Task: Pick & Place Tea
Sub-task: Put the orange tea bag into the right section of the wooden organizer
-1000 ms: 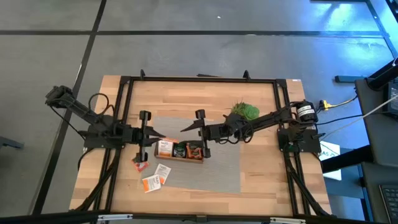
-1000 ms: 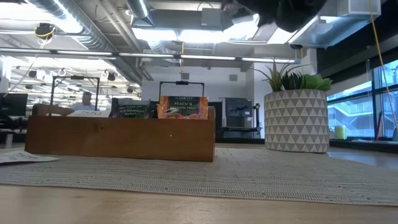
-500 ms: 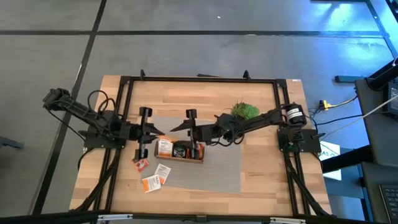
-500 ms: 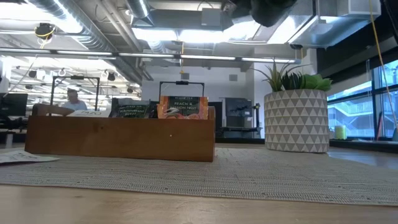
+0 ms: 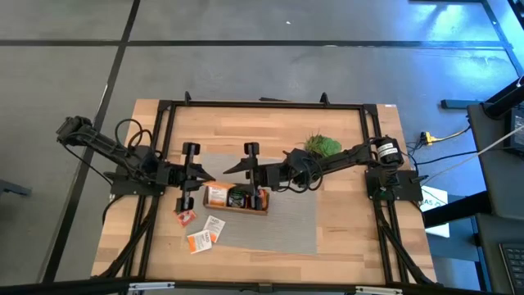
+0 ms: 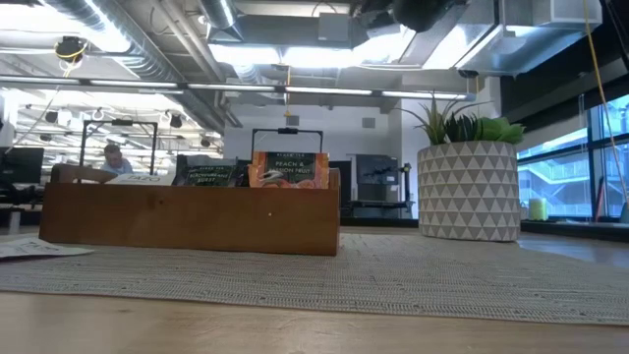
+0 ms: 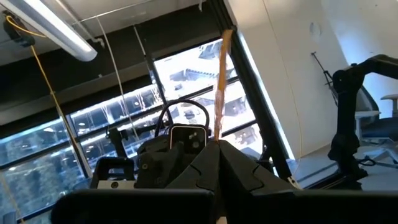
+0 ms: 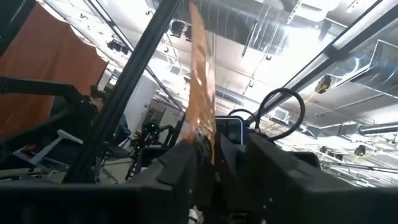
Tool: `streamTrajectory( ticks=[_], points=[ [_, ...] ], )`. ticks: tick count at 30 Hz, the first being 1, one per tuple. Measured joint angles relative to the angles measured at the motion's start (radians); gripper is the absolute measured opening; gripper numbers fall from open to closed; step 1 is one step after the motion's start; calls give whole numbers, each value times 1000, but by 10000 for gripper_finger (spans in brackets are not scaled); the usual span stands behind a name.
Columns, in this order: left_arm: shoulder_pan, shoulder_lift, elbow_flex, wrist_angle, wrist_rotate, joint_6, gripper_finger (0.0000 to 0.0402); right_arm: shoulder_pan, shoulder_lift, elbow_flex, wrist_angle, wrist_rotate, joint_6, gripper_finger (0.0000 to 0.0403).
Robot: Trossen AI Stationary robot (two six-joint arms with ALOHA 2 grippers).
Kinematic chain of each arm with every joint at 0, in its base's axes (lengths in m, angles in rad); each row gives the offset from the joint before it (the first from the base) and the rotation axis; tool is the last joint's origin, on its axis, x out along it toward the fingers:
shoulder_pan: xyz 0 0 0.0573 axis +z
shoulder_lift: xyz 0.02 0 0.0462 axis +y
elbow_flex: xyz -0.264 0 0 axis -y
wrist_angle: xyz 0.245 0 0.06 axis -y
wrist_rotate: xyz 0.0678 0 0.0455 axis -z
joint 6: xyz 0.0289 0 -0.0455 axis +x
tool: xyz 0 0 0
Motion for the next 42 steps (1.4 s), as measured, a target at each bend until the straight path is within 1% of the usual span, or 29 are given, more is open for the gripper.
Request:
streamTrajectory(
  ticks=[5, 12, 19, 22, 26, 30, 31, 33, 34, 37, 39, 42],
  points=[
    [0, 0, 0, -7, -6, 12, 2, -1, 0, 0, -1, -34, 1, 89],
    [0, 0, 0, -23, -5, 17, 3, -1, 0, 0, -13, -36, 0, 10],
    [0, -1, 0, -38, -3, 17, 3, -1, -1, 0, -19, -36, 1, 5],
    [0, -1, 0, -39, -7, 13, 10, 0, -1, 0, -28, -35, 1, 5],
    [0, -5, 0, -69, -68, -24, 36, -1, -1, 0, -39, -30, 1, 4],
    [-8, -29, 0, -159, -185, -54, 76, -1, -7, 0, -67, 24, -4, 3],
    [-15, -37, 0, -197, -218, -58, 86, -1, -14, 0, -95, 34, -3, 3],
    [-29, -58, 0, -279, -270, -80, 102, -1, -44, 0, -206, 68, -2, 2],
    [-37, -69, 0, -326, -296, -102, 109, 0, -62, 0, -283, 99, 1, 2],
    [-52, -88, 0, -470, -357, -204, 121, 0, -128, 0, -570, 243, 33, 2],
    [-56, -91, 0, -553, -374, -282, 126, 1, -174, 0, -753, 299, 101, 2],
    [-56, -90, 0, -676, -375, -373, 127, 2, -231, 39, -1035, 315, 254, 2]
  ],
)
